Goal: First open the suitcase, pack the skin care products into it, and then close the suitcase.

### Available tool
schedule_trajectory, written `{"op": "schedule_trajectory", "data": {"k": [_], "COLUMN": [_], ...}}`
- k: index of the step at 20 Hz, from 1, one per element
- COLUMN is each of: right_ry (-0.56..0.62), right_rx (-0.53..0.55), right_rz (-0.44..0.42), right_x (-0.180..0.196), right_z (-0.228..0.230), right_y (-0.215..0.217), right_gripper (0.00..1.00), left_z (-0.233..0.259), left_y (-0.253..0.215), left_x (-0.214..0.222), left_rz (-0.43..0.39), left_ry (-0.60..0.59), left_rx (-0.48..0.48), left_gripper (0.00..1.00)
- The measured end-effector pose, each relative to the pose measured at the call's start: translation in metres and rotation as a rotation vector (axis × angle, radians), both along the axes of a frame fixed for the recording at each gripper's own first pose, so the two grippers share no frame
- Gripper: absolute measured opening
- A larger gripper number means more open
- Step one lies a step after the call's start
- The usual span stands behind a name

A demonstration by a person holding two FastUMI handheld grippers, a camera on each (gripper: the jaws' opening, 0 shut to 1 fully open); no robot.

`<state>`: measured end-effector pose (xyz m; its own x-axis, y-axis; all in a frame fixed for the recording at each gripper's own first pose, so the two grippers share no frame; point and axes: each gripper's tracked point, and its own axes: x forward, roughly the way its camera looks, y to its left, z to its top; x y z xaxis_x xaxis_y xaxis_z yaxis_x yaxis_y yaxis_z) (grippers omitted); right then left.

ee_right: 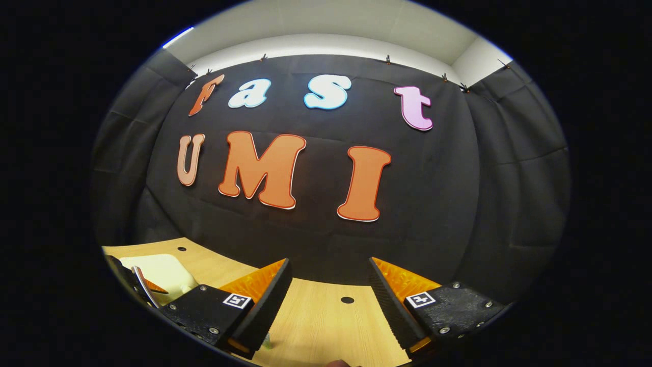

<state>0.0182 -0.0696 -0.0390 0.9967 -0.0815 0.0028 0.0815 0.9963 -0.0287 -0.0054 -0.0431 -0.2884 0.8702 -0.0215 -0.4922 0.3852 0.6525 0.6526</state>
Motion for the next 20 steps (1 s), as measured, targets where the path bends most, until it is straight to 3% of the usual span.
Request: {"op": "schedule_trajectory", "data": {"k": [2,6,8,9,10,11,13,18,19,20], "right_ry": [0.000,0.002,-0.002,-0.004,-0.004,-0.005,-0.008,0.003,0.005,0.008], "right_rx": [0.003,0.009,0.009,0.008,0.010,0.010,0.014,0.007,0.003,0.000], "right_rz": [0.005,0.011,0.018,0.019,0.026,0.032,0.046,0.093,0.101,0.110], "right_x": [0.001,0.004,0.006,0.006,0.007,0.007,0.008,0.007,0.005,0.005], "right_z": [-0.001,-0.004,-0.004,-0.004,-0.005,-0.006,-0.006,-0.017,-0.019,-0.020], "right_y": [-0.001,-0.003,-0.003,-0.004,-0.004,-0.004,-0.003,0.007,0.009,0.012], "right_gripper": [0.95,0.95,0.94,0.94,0.95,0.95,0.95,0.94,0.98,0.94], "left_z": [-0.012,-0.026,-0.014,-0.030,-0.034,-0.018,-0.009,0.012,0.021,0.032], "left_y": [0.003,0.009,0.003,0.004,0.001,-0.001,-0.001,-0.002,-0.001,0.004], "left_x": [0.001,-0.002,-0.013,-0.004,0.012,-0.002,-0.005,-0.009,-0.008,-0.006], "left_rz": [0.001,-0.001,-0.007,-0.024,-0.036,-0.032,-0.006,0.092,0.108,0.125], "left_ry": [0.012,0.029,0.001,0.014,-0.027,-0.058,-0.068,-0.098,-0.108,-0.119], "left_rx": [0.058,0.208,0.272,0.281,0.310,0.342,0.292,0.142,0.111,0.072], "left_gripper": [0.86,0.66,0.46,0.35,0.35,0.19,0.06,0.06,0.06,0.06]}}
